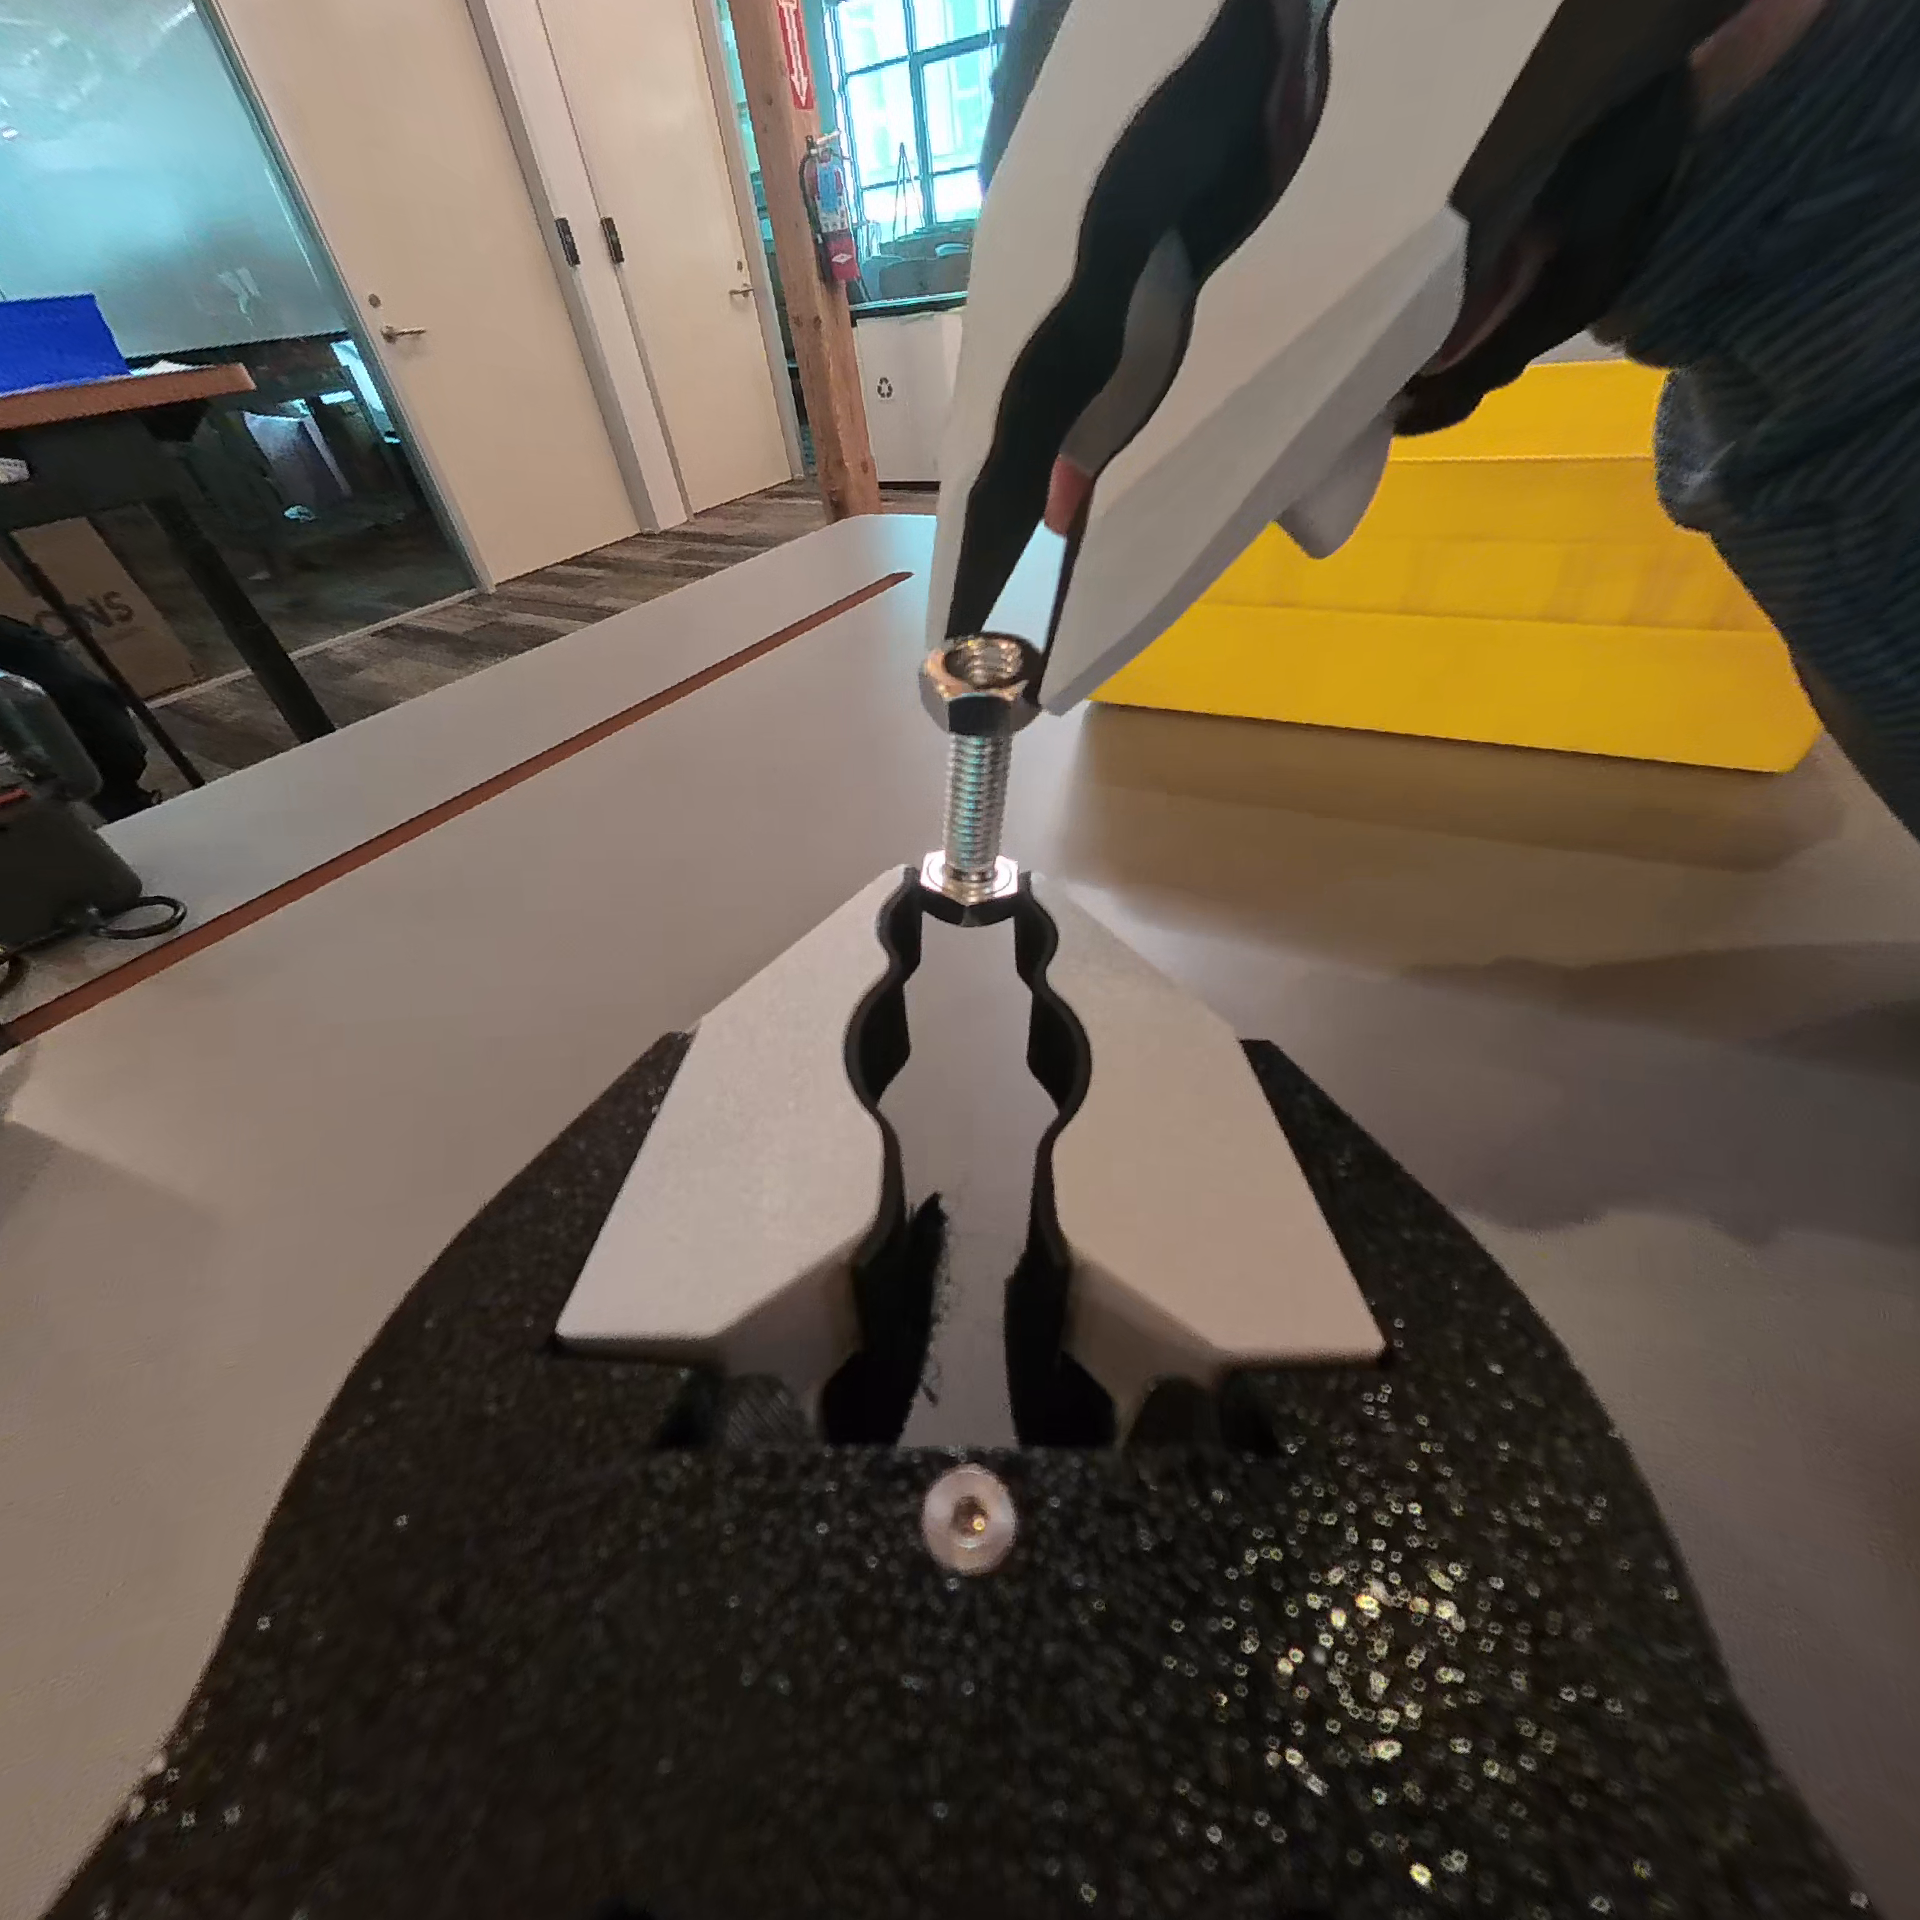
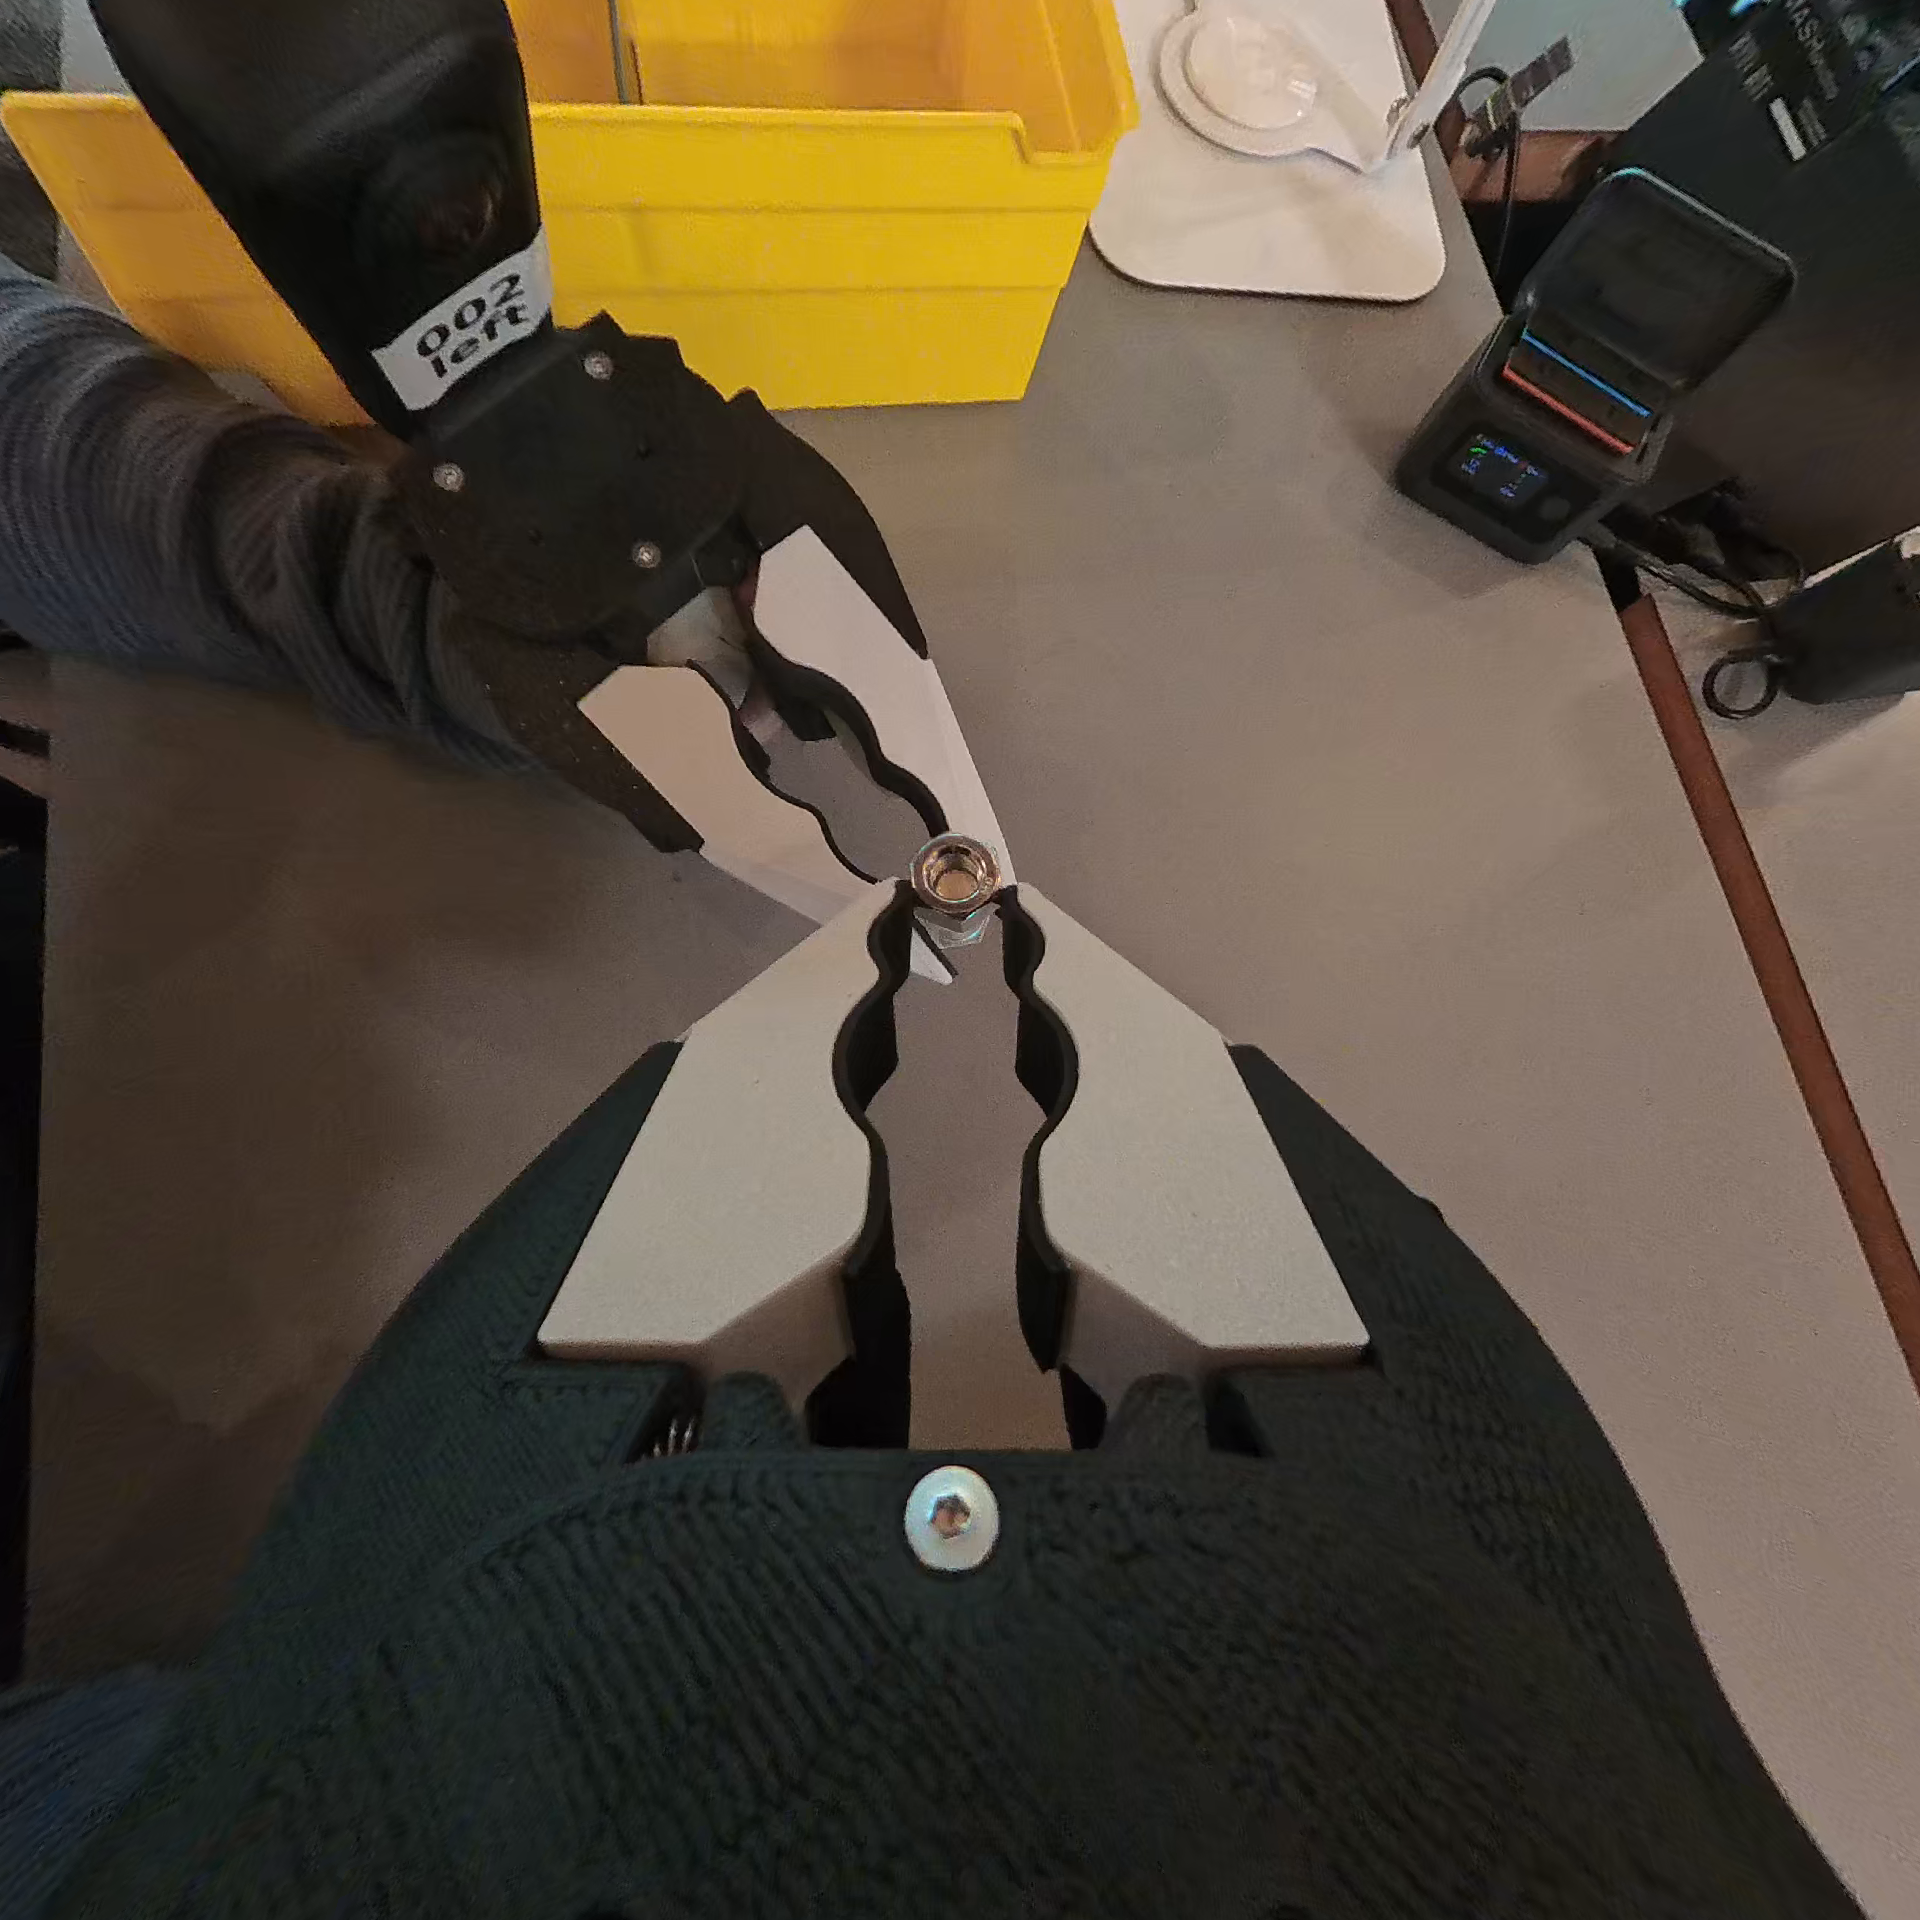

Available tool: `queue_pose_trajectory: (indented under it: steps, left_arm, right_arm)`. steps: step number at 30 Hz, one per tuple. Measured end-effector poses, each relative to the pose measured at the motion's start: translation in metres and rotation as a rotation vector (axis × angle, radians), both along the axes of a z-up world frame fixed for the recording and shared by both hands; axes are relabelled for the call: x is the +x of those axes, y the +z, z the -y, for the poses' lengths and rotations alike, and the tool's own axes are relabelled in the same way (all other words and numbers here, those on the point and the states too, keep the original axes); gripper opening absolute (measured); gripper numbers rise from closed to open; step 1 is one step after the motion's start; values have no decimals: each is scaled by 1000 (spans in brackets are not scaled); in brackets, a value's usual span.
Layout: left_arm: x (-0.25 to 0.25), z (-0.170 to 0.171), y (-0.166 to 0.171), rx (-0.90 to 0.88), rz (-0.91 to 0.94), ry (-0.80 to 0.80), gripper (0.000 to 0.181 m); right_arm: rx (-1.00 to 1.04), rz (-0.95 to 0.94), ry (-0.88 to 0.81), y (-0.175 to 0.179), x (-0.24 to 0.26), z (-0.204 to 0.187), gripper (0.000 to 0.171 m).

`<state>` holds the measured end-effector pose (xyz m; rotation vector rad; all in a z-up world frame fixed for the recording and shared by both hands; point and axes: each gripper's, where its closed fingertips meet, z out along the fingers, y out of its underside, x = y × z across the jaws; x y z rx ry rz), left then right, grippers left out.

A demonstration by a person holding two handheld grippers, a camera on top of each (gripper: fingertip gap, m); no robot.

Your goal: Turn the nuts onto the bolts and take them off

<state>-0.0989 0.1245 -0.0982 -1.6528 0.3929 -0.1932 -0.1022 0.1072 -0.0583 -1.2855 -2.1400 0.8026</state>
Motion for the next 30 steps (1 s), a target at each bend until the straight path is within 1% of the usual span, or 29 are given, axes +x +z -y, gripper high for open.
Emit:
queue_pose_trajectory:
  steps: [1,6,12,17,30]
  left_arm:
    - [1,0,1,4,8,-7,15]
    - [5,4,11,42,103,-71,15]
    - [5,4,10,38,94,-67,15]
    - [4,2,6,20,60,-40,15]
    - [3,2,6,19,67,-41,15]
  right_arm:
    - [-9,-6,5,1,0,0,16]
    - [-78,-67,49,9,2,4,16]
    - [-101,-72,60,9,3,4,16]
    - [-57,-46,39,5,1,2,16]
    - [-59,-50,35,4,1,2,16]
